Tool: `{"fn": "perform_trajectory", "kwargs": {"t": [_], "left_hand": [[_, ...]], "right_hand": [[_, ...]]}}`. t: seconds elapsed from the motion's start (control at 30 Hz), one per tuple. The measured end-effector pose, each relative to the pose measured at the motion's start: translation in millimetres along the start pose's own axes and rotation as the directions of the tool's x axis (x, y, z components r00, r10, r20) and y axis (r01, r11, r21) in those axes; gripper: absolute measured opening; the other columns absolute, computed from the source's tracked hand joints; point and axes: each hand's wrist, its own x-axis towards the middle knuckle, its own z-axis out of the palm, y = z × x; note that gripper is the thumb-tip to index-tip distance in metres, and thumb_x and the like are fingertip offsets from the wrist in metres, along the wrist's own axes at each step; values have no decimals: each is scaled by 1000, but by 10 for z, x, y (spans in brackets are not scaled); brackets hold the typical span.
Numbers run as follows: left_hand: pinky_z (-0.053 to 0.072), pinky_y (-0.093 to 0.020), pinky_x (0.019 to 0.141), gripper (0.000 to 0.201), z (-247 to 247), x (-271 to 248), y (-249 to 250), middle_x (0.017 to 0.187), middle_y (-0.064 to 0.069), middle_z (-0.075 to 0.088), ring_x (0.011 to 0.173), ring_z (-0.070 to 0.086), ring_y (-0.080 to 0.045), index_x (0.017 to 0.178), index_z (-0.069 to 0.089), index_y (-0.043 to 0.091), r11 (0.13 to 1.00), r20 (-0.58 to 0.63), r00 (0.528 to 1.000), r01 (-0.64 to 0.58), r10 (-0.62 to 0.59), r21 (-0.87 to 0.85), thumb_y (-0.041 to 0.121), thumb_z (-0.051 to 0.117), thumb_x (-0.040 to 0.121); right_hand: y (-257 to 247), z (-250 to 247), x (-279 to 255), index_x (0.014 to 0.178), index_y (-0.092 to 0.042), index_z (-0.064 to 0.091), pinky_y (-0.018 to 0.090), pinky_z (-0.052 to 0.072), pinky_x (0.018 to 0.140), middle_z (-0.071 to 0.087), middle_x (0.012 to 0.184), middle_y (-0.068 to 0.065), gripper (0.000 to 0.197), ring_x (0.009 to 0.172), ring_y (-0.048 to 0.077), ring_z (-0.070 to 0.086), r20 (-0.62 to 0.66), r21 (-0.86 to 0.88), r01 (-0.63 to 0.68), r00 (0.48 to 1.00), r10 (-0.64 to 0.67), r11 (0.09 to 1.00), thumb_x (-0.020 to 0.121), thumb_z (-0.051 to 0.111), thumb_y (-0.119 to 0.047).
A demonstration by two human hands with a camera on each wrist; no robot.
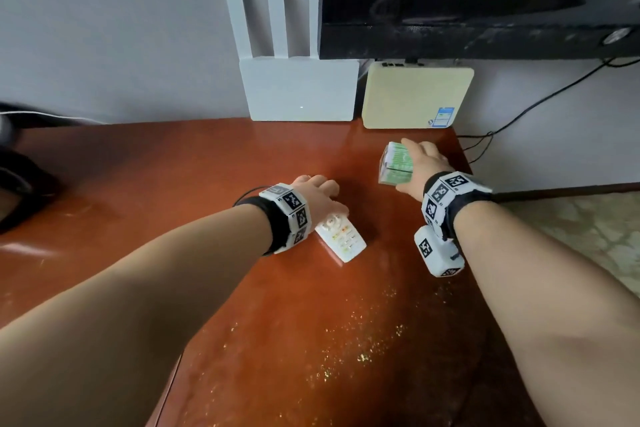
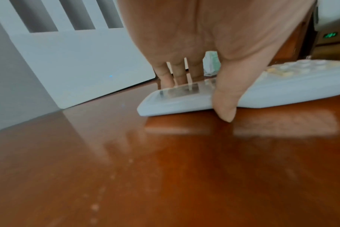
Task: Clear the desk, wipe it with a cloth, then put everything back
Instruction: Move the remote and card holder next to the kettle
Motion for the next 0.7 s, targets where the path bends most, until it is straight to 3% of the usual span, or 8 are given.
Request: {"fn": "perform_trajectory", "kwargs": {"t": [0.1, 0.2, 0.27, 0.43, 0.5, 0.6, 0.7], "left_hand": [[14, -37, 115, 48, -20, 42, -160, 151, 0, 26, 140, 18, -21, 140, 42, 25, 996, -63, 996, 56, -61, -74, 34, 51, 94], [20, -47, 116, 56, -34, 39, -280, 154, 8, 12, 143, 9, -27, 128, 49, 46, 984, 9, 995, 96, -96, -149, 11, 60, 86], [24, -48, 114, 55, -51, 2, -308, 152, 11, 14, 141, 13, -29, 116, 57, 50, 955, 5, 987, 156, -160, -253, 4, 57, 85], [25, -42, 111, 23, 29, -59, -261, 151, 10, 17, 138, 20, -28, 95, 67, 37, 915, -42, 969, 216, -245, -341, 23, 50, 91], [27, -44, 111, 15, 72, -82, -260, 153, 6, 13, 140, 17, -27, 101, 63, 35, 913, -24, 962, 251, -273, -322, 38, 58, 87], [33, -46, 108, 65, 155, -96, -249, 153, 1, 4, 139, 17, -26, 134, 37, 38, 894, 39, 935, 349, -353, -283, 48, 68, 78], [46, -42, 93, 79, 126, -143, -201, 140, -5, 23, 123, 39, -29, 142, 20, 32, 818, 120, 876, 479, -467, -318, 40, 68, 79]], "right_hand": [[-22, 81, 35, 141, -27, 28, 40, 41, 97, 31, 137, 8, 71, 123, 30, 36, -52, -25, 11, 999, -12, 1000, 82, 67, -23], [-54, 99, 50, 134, -23, 34, 38, 42, 92, 35, 131, 9, 66, 118, 30, 39, -53, -77, 14, 998, -18, 997, 79, 70, -29], [-68, 81, 61, 132, -21, 34, 38, 40, 93, 38, 128, 10, 66, 117, 30, 40, -45, -132, 18, 999, -24, 991, 78, 71, -34], [-98, 53, 53, 130, -20, 34, 40, 42, 93, 36, 127, 11, 57, 119, 29, 38, 1, -119, 18, 1000, -18, 993, 81, 65, -17], [-96, 46, 38, 133, -20, 32, 41, 42, 94, 35, 129, 12, 59, 121, 30, 37, 17, -109, 27, 1000, -26, 994, 82, 62, -13], [-100, 34, 1, 135, -20, 31, 40, 42, 95, 37, 129, 12, 61, 121, 31, 39, 24, -100, 39, 999, -37, 994, 83, 62, -14], [-126, 32, -59, 130, -18, 35, 40, 43, 92, 41, 126, 10, 57, 119, 29, 43, 6, -70, 31, 1000, -31, 997, 82, 66, -21]]}}
